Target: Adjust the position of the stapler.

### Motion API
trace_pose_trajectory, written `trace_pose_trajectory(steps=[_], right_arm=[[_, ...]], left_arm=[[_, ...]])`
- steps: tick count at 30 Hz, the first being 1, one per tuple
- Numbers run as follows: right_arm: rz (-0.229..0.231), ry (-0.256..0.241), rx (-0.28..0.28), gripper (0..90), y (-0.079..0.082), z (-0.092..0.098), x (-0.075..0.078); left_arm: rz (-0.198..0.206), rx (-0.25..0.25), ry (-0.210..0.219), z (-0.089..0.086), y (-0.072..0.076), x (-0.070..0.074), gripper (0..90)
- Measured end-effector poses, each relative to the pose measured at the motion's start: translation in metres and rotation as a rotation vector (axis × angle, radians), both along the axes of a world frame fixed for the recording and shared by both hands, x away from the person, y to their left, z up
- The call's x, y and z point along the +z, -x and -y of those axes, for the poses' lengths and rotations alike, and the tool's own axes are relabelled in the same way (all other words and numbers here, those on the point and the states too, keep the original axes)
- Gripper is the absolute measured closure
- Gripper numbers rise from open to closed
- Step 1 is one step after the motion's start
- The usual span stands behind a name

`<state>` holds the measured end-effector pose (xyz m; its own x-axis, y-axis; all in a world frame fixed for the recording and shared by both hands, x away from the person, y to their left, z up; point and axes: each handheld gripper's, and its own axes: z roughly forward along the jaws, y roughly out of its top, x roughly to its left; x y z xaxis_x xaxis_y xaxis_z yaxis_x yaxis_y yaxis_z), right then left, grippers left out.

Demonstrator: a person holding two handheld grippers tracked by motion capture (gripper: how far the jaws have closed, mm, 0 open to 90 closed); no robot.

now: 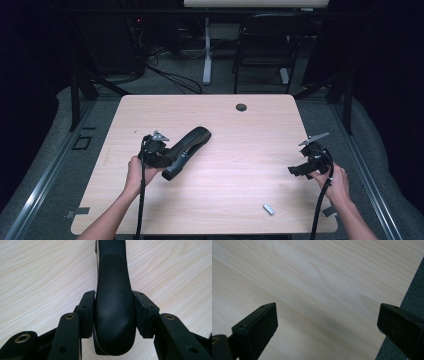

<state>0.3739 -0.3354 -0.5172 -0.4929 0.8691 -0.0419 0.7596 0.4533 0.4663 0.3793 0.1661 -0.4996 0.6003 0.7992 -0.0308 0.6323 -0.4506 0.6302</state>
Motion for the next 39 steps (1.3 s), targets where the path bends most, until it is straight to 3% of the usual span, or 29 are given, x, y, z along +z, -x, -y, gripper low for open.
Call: trace_pose_trajectory(steps=[12, 17, 19, 20, 23, 28, 29, 30, 34, 36, 39], right_arm=[[0.004, -0.015, -0.003, 2.8, 0.0, -0.002, -0.002], [-0.008, -0.008, 0.009, 2.7, -0.001, -0.001, -0.001], [-0.009, -0.003, 0.016, 2.7, -0.001, -0.001, -0.001], [-0.007, -0.008, 0.017, 2.7, -0.001, -0.002, 0.0], [-0.005, -0.004, 0.018, 2.7, 0.0, -0.002, 0.0], [-0.002, -0.011, 0.012, 2.7, 0.0, -0.003, -0.001], [-0.002, -0.011, 0.012, 2.7, 0.0, -0.003, -0.001], [0.0, -0.009, 0.013, 2.7, 0.0, -0.003, 0.0], [0.002, -0.008, 0.015, 2.7, 0.0, -0.004, 0.0], [-0.002, -0.001, 0.015, 2.7, -0.001, -0.003, 0.0], [-0.003, 0.001, 0.015, 2.7, -0.001, -0.003, 0.0]], left_arm=[[-0.002, 0.002, -0.01, -0.005, 0.018, 0.0, 56.2], [-0.014, -0.003, -0.009, -0.006, 0.018, 0.001, 55.9], [-0.024, -0.009, 0.017, -0.008, 0.018, 0.004, 51.6], [-0.023, -0.006, 0.028, -0.009, 0.019, 0.007, 44.7], [0.013, -0.002, 0.075, -0.012, 0.023, 0.019, 35.9], [0.07, 0.019, 0.118, -0.027, 0.028, 0.035, 32.4], [0.07, 0.019, 0.118, -0.027, 0.028, 0.035, 32.8], [0.089, 0.049, 0.128, -0.034, 0.028, 0.038, 33.8], [0.085, 0.076, 0.124, -0.045, 0.027, 0.039, 40.2], [0.083, 0.102, 0.113, -0.052, 0.024, 0.034, 57.6], [0.069, 0.106, 0.098, -0.054, 0.023, 0.031, 68.6]])
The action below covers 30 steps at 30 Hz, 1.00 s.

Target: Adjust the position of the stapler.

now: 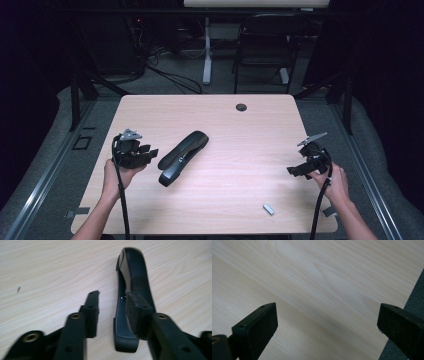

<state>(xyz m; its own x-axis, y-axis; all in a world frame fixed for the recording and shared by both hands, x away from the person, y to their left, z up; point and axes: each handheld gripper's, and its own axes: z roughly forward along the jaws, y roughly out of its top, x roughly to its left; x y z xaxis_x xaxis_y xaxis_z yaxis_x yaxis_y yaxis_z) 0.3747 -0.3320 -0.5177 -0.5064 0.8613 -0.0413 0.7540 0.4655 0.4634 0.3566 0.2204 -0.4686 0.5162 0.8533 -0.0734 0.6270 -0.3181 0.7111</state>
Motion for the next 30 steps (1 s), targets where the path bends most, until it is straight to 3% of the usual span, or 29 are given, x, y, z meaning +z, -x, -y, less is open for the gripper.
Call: trace_pose_trajectory(steps=[1, 4, 6, 10, 18, 30], right_arm=[[-0.003, 0.002, 0.004, 2.8, 0.0, 0.0, 0.0], [-0.005, 0.005, 0.004, 2.8, 0.0, 0.0, 0.0], [-0.008, 0.006, 0.006, 2.7, 0.0, 0.0, 0.0], [-0.005, 0.007, 0.006, 2.8, 0.0, 0.0, 0.0], [-0.004, 0.007, 0.008, 2.8, 0.0, 0.0, -0.001], [-0.009, 0.002, 0.004, 2.8, -0.001, -0.001, -0.001]], left_arm=[[-0.025, -0.008, -0.041, 0.001, -0.002, -0.004, 72.3], [-0.038, -0.019, -0.077, 0.003, -0.003, -0.009, 79.8], [-0.064, -0.043, -0.134, 0.008, -0.004, -0.014, 84.8], [-0.09, -0.062, -0.161, 0.012, -0.005, -0.018, 89.2], [-0.123, -0.109, -0.16, 0.019, -0.003, -0.02, 90.0], [-0.152, -0.127, -0.129, 0.018, -0.003, -0.019, 90.0]])
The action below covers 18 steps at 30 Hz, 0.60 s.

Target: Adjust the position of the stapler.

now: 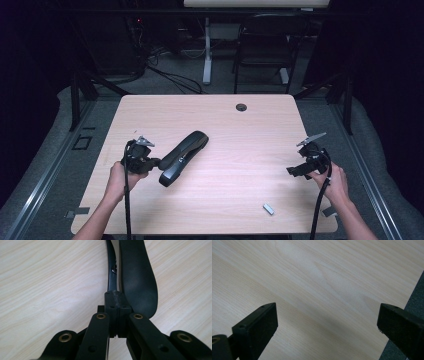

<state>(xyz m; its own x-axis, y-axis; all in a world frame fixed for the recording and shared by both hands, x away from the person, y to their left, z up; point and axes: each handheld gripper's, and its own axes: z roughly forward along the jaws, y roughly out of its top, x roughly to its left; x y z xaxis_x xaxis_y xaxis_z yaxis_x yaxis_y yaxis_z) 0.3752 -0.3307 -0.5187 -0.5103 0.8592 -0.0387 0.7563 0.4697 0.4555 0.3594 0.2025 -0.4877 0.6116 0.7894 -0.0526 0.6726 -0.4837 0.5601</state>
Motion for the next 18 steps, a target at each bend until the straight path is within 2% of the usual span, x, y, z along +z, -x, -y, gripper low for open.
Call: trace_pose_trajectory(steps=[4, 5, 8, 10, 18], right_arm=[[0.0, 0.002, 0.0, 2.9, 0.0, 0.0, 0.0], [-0.003, 0.01, 0.005, 2.9, 0.0, 0.0, 0.0], [-0.003, 0.009, 0.005, 2.9, 0.0, 0.0, 0.0], [-0.004, 0.008, 0.003, 3.0, -0.001, 0.0, -0.001], [-0.004, 0.008, 0.002, 3.1, -0.001, -0.001, -0.002]], left_arm=[[-0.012, -0.014, 0.011, 0.003, 0.001, 0.0, 90.0], [-0.019, -0.034, 0.013, 0.006, 0.002, 0.0, 90.0], [-0.024, -0.049, 0.017, 0.01, 0.004, 0.0, 90.0], [-0.025, -0.069, 0.02, 0.015, 0.005, 0.0, 90.0], [-0.025, -0.096, 0.028, 0.022, 0.009, -0.001, 90.0]])
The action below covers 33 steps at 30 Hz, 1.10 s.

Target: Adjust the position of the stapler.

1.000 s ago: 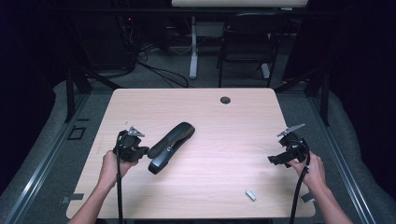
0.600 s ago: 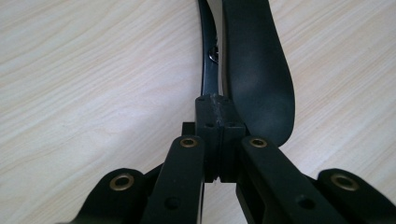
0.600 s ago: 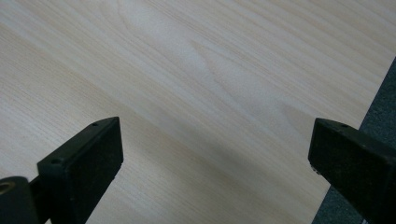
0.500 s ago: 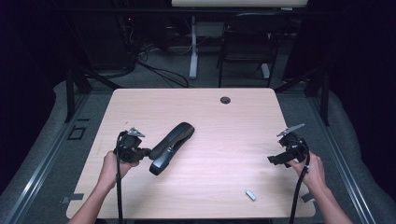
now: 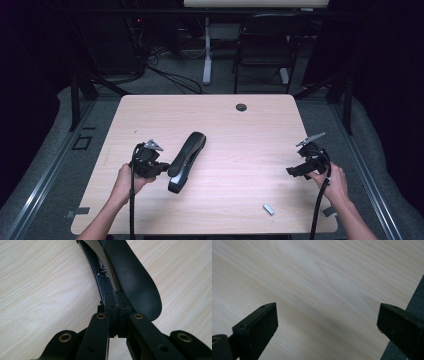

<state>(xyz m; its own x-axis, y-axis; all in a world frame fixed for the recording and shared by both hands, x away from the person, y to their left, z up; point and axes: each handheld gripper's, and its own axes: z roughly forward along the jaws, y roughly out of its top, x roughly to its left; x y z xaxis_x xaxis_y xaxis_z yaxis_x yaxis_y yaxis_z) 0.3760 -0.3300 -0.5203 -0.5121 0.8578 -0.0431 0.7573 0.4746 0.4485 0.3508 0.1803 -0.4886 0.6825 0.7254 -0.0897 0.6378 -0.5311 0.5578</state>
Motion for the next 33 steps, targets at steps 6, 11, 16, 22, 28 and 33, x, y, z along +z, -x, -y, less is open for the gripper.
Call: trace_pose_trajectory(steps=[6, 11, 16, 22, 28, 33], right_arm=[[-0.007, 0.0, 0.001, 3.1, 0.0, 0.001, 0.0], [-0.008, 0.007, 0.002, 3.2, 0.0, 0.001, 0.0], [-0.005, 0.007, -0.001, 3.3, 0.0, 0.0, 0.0], [-0.009, 0.01, 0.001, 3.4, -0.001, 0.001, 0.0], [-0.007, 0.004, -0.004, 3.5, 0.0, 0.0, -0.001], [-0.007, 0.004, -0.003, 3.6, 0.0, 0.0, -0.001]], left_arm=[[-0.003, -0.02, 0.018, 0.003, 0.001, -0.001, 90.0], [-0.014, -0.038, 0.032, 0.007, 0.002, -0.002, 90.0], [-0.019, -0.056, 0.042, 0.012, 0.004, -0.002, 90.0], [-0.017, -0.076, 0.052, 0.019, 0.005, -0.003, 90.0], [-0.018, -0.098, 0.069, 0.025, 0.006, -0.005, 90.0], [-0.016, -0.123, 0.094, 0.032, 0.008, -0.008, 90.0]])
